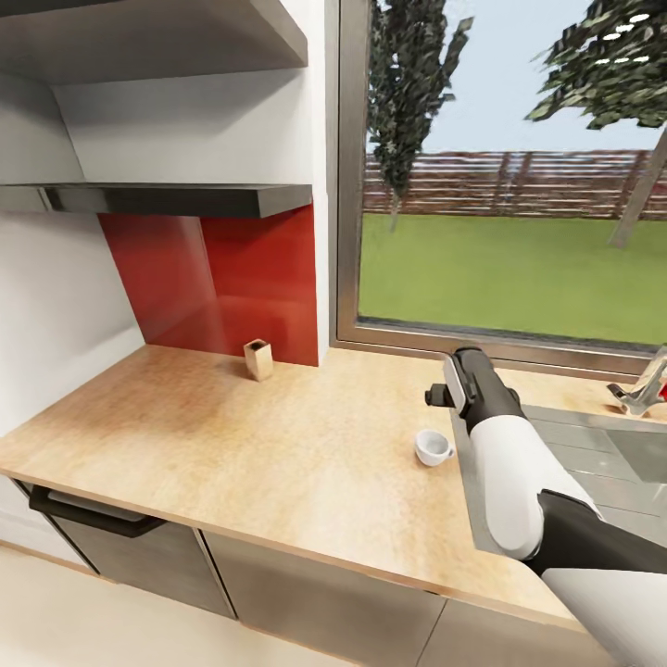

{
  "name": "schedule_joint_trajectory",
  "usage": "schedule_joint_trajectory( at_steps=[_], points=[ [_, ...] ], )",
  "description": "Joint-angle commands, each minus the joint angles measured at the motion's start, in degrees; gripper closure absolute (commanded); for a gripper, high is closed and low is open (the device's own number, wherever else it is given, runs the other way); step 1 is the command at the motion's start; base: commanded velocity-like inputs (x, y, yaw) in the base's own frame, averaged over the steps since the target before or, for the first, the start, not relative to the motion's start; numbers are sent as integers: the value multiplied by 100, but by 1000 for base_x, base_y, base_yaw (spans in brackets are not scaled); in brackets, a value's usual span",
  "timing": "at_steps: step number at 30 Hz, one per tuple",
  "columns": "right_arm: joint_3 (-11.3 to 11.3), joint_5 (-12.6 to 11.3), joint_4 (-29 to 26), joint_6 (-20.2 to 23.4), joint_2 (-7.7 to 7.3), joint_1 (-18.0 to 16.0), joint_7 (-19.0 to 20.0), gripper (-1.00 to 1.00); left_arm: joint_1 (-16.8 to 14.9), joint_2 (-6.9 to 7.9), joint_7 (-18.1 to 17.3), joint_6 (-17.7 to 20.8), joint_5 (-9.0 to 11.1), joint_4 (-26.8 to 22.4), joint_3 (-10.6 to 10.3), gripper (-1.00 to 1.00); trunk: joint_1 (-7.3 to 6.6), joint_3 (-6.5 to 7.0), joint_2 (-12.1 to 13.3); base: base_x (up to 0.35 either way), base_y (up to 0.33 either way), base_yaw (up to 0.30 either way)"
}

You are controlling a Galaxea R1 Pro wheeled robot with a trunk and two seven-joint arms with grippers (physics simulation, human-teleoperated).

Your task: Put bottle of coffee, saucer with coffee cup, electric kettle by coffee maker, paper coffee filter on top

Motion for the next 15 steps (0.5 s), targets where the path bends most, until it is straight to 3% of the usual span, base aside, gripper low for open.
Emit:
schedule_joint_trajectory(
  at_steps=[1, 7, 15],
  points=[
    [-34, 48, 19, 18, 4, -5, 19, -100, -1, 2, 25, -4, 34, -8, -49, -100, 3, -11, -10, 0, 0, 0],
    [-34, 44, 515, 18, -10, 3, 20, -100, -1, 13, 25, -2, 31, -7, -45, -100, 3, -11, -10, 0, 0, 0],
    [-34, 40, 705, 18, -96, 35, 19, -100, -1, 9, 25, -5, 30, -7, -49, -100, 3, -11, -10, 0, 0, 0]
  ],
)
